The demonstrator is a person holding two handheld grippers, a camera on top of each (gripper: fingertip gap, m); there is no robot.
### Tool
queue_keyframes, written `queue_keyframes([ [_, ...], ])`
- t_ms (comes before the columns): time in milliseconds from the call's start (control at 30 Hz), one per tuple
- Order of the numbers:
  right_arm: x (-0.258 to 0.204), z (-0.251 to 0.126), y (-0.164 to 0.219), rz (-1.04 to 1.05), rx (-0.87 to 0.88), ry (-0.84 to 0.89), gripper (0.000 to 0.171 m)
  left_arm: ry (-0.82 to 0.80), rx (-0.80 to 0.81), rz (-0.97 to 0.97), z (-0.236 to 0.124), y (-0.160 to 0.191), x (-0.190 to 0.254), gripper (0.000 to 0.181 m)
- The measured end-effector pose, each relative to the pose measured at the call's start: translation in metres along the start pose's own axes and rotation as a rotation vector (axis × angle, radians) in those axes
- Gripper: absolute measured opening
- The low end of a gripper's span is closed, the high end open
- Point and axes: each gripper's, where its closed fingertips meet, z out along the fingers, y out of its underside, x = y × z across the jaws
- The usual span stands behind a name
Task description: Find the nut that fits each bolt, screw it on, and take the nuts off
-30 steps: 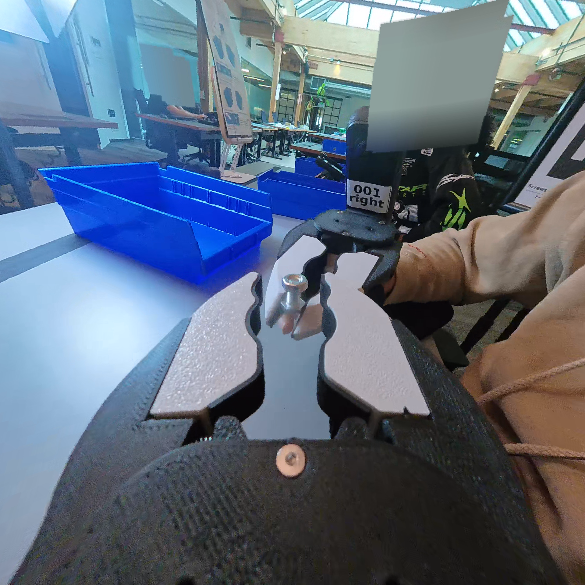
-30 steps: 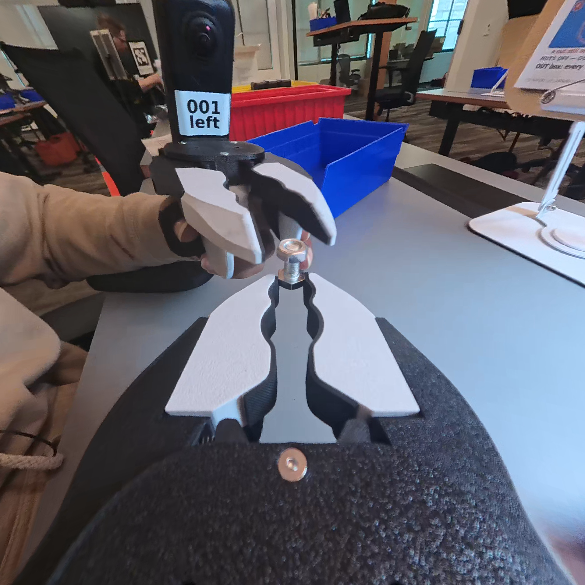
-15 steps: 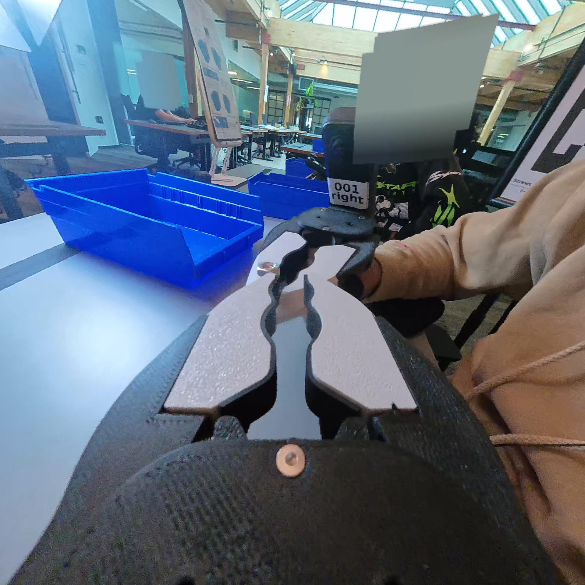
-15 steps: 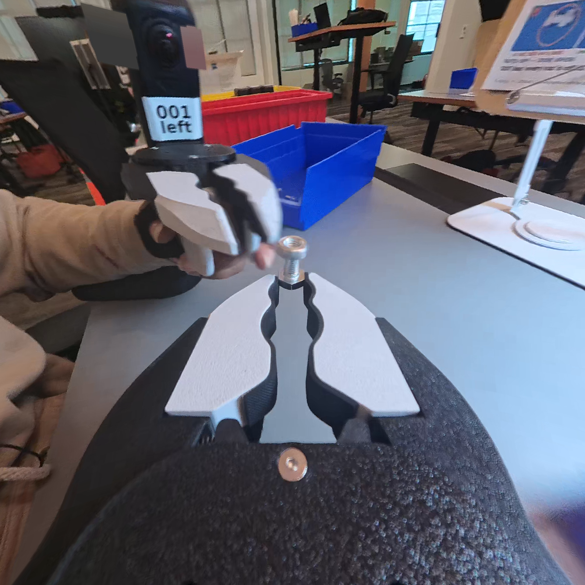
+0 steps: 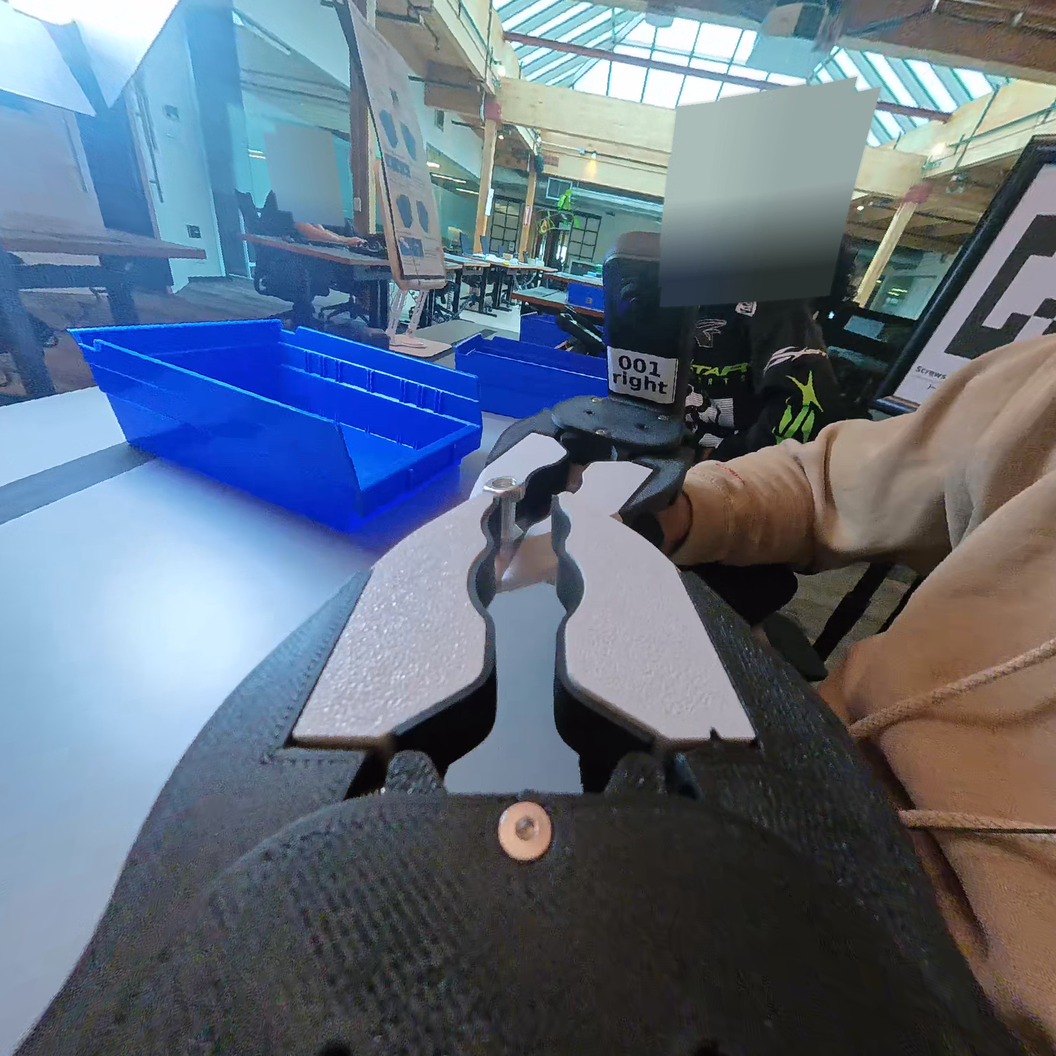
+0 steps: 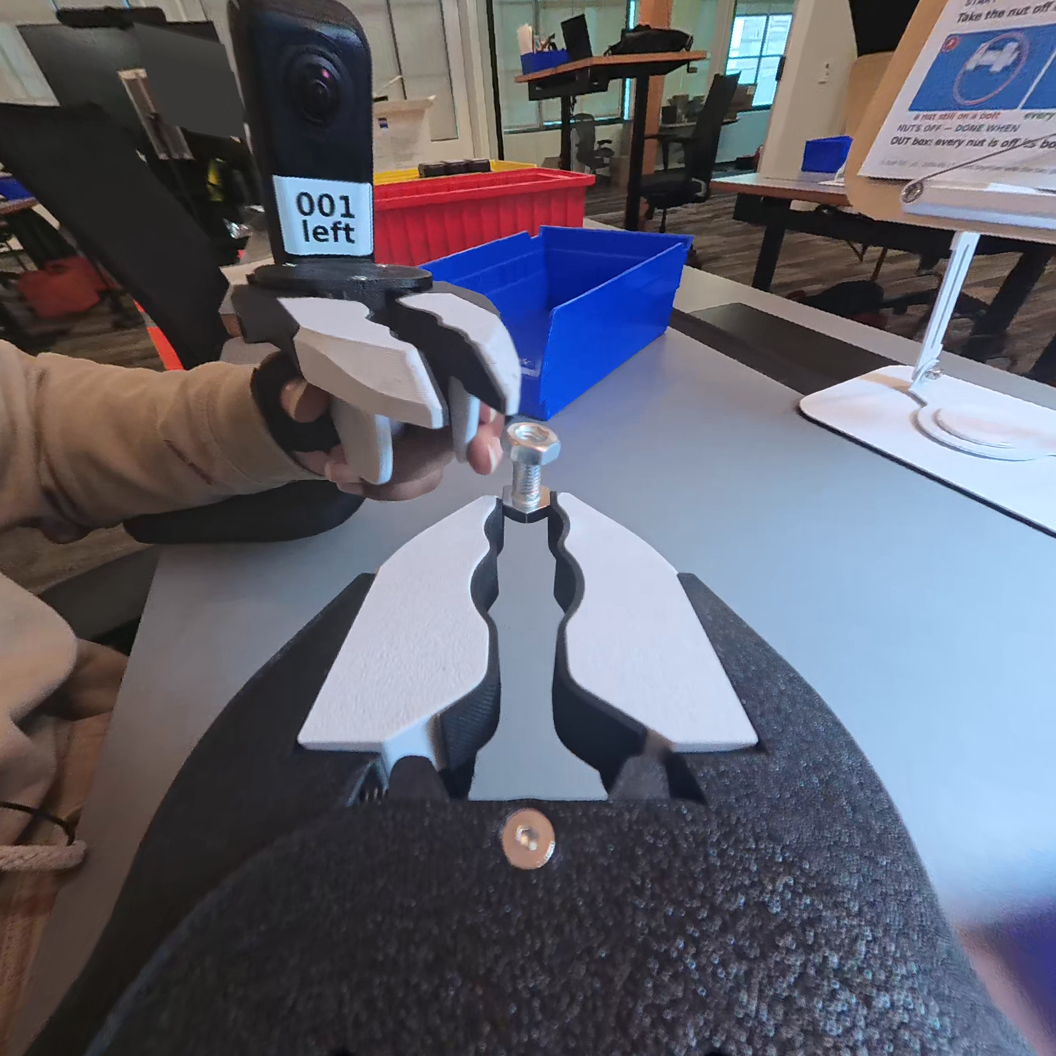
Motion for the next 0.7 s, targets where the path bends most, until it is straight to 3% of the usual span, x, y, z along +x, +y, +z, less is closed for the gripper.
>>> queue_keyframes([
  [167, -0.017, 0.006, 0.005, -0.022, -0.019, -0.055, 0.014, -0.025, -0.043, 0.024, 0.006, 0.010, -0.002, 0.034],
  [233, -0.021, 0.008, 0.006, -0.030, -0.027, -0.068, 0.014, 0.011, -0.069, 0.034, 0.007, 0.015, 0.005, 0.015],
  [400, -0.007, 0.004, 0.012, -0.011, -0.089, -0.039, 0.014, -0.096, 0.022, 0.067, -0.004, -0.009, -0.009, 0.015],
  [533, 0.076, -0.034, -0.006, 0.005, -0.225, 0.206, 0.014, -0.204, 0.077, 0.031, -0.024, -0.028, -0.035, 0.015],
  [600, 0.141, -0.069, -0.001, 0.040, -0.421, 0.344, 0.014, -0.251, 0.052, 0.024, -0.028, -0.024, -0.047, 0.015],
  [700, 0.229, -0.126, 0.049, 0.135, -0.862, 0.470, 0.015, -0.274, 0.016, 0.036, -0.025, -0.012, -0.053, 0.015],
])
